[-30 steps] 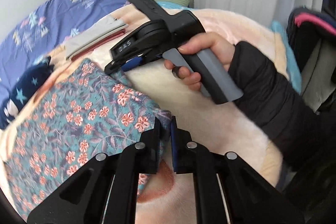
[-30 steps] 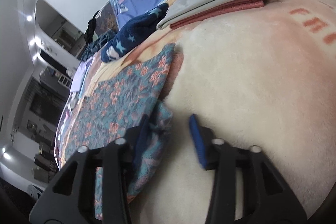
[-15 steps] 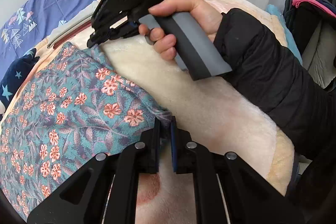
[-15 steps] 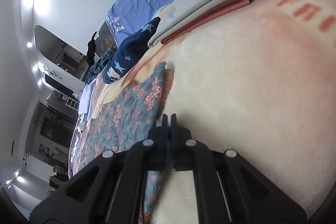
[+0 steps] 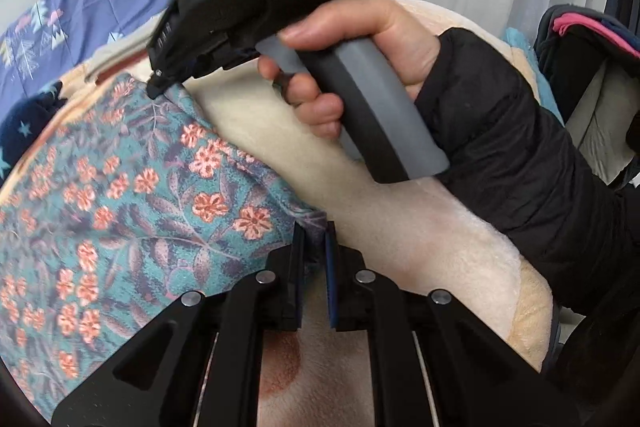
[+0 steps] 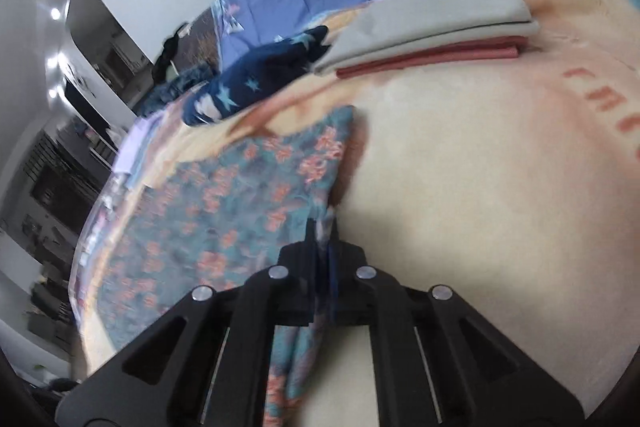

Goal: Fold small clothes

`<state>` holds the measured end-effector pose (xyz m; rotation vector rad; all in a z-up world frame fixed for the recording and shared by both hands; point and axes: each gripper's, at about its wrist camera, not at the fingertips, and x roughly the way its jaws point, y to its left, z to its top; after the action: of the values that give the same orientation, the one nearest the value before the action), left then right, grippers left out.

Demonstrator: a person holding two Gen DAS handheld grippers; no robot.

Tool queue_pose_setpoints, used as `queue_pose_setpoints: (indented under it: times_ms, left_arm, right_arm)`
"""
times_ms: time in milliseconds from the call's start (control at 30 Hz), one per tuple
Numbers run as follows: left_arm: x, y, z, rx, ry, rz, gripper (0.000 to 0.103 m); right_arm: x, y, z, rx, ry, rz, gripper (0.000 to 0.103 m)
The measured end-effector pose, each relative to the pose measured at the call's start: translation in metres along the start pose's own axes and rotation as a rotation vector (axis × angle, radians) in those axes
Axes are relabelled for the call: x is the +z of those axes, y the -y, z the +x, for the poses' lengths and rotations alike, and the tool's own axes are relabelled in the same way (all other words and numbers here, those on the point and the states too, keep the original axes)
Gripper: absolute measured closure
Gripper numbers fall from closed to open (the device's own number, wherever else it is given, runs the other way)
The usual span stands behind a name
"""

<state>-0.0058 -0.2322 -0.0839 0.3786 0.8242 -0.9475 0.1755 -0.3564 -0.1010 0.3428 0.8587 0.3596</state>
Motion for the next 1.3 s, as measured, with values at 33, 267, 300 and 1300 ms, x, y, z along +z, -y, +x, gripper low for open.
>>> queue_pose_setpoints:
  times_ms: [33,267,300,1300]
  left_arm:
    - [-0.001,-0.002,0.003,-0.013,-0.003,-0.006,0.094]
    - [-0.010,0.003,-0.019,-0.043,0.074,0.012,0.080]
    - [-0.013,0.005,-0.028,-0.044,0.092,0.014,0.079]
    - [-0.255,-0.217,-0.228,0.180,0.288,-0.653,0.092]
  right_arm:
    - [-0.002,0.005,0.009,-0.001,-0.025,0.011,0.099]
    - [-0.003,0.028,0.007,0.132,0.003,0.106,0.095]
    - [-0.004,0.031,0.005,0.144,0.013,0.118,0.094]
    - [-0.177,-0.348,-0.019,0.000,0.018,-0.899,0.048]
